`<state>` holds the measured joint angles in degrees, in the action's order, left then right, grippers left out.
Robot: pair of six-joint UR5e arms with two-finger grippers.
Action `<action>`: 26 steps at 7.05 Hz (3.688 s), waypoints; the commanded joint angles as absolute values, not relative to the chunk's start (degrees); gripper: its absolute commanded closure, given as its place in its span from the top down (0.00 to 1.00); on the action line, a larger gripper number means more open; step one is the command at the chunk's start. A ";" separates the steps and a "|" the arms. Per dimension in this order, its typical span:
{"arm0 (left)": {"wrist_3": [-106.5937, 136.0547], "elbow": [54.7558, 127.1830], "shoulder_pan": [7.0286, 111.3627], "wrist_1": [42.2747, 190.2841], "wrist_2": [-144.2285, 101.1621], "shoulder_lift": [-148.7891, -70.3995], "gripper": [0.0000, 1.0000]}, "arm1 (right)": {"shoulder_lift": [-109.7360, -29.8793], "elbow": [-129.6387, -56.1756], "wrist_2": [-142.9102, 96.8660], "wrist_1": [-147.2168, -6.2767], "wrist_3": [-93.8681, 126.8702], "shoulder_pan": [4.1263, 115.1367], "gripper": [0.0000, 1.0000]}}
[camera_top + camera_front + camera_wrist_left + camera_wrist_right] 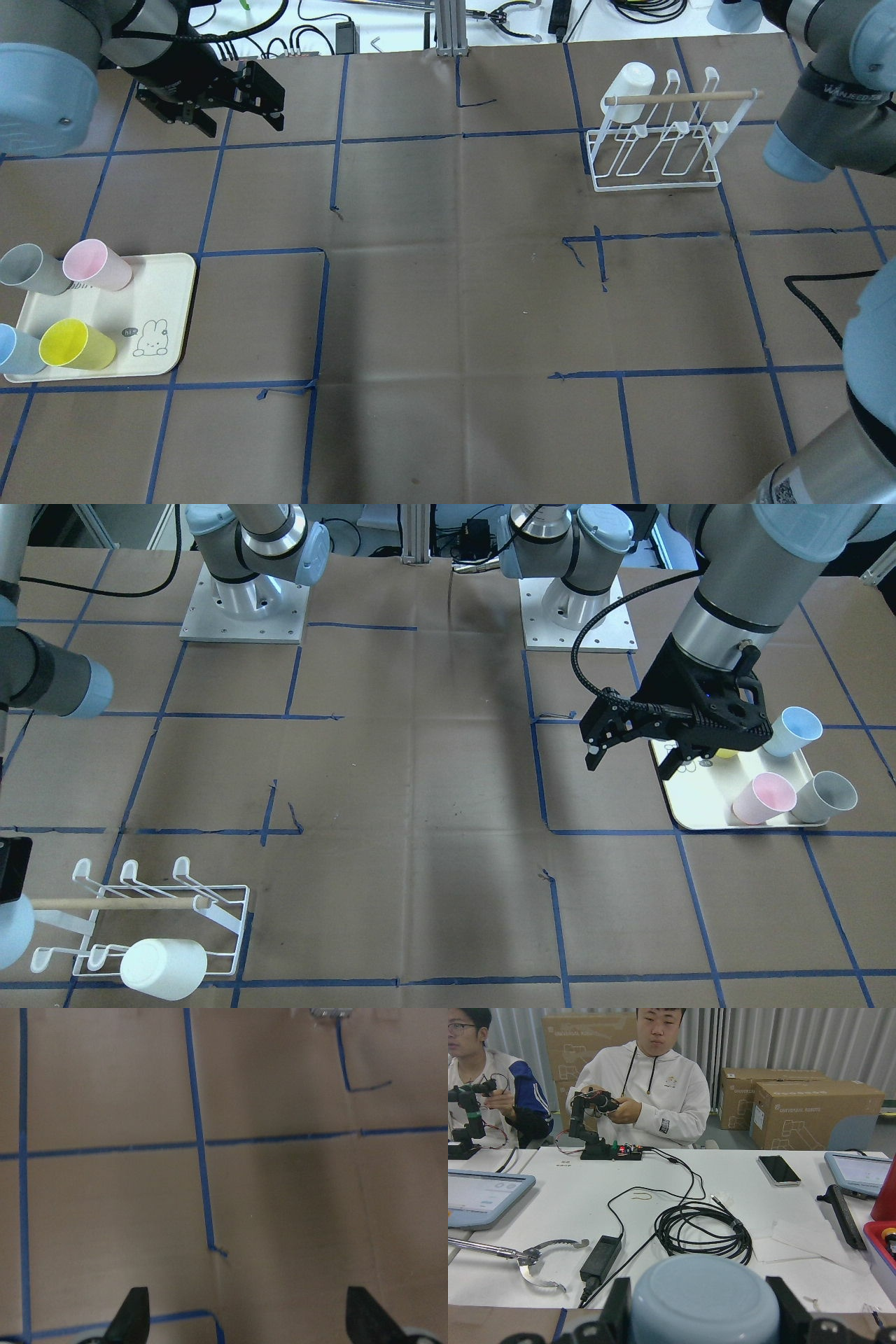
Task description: Transfer IKEA cup to right arm and place on rack
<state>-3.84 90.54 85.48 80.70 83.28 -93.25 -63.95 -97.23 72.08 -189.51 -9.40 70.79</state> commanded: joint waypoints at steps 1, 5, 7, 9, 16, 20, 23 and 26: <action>-0.79 92.02 85.69 85.43 83.93 -91.23 0.99 | -60.74 -97.63 72.25 -190.19 -10.11 70.66 0.12; -0.17 92.37 87.36 84.99 89.47 -88.68 0.99 | -59.06 -99.93 71.54 -190.11 -10.11 69.70 0.15; -0.26 92.29 87.36 84.38 89.38 -89.73 0.99 | -58.98 -101.16 71.63 -190.11 -10.28 69.70 0.16; 0.09 92.20 87.36 84.20 89.47 -91.48 0.99 | -58.45 -101.34 72.42 -189.93 -12.39 69.70 0.99; 0.88 91.93 88.77 84.11 89.65 -91.50 0.99 | -71.06 -102.57 72.60 -165.72 -11.51 73.98 1.00; 0.70 92.20 88.77 84.11 90.35 -91.06 0.99 | -84.35 -102.74 77.96 -132.96 -3.81 84.09 1.00; 0.62 92.29 88.68 84.11 90.35 -90.97 0.99 | -92.96 -102.57 79.98 -106.96 -2.02 87.19 1.00; 0.79 92.29 88.77 84.11 90.35 -90.97 0.99 | -96.59 -98.72 88.66 -91.09 -1.41 87.19 1.00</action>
<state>0.72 92.28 88.75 84.11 90.35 -90.97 -95.98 -100.71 85.21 -96.21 -1.90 87.15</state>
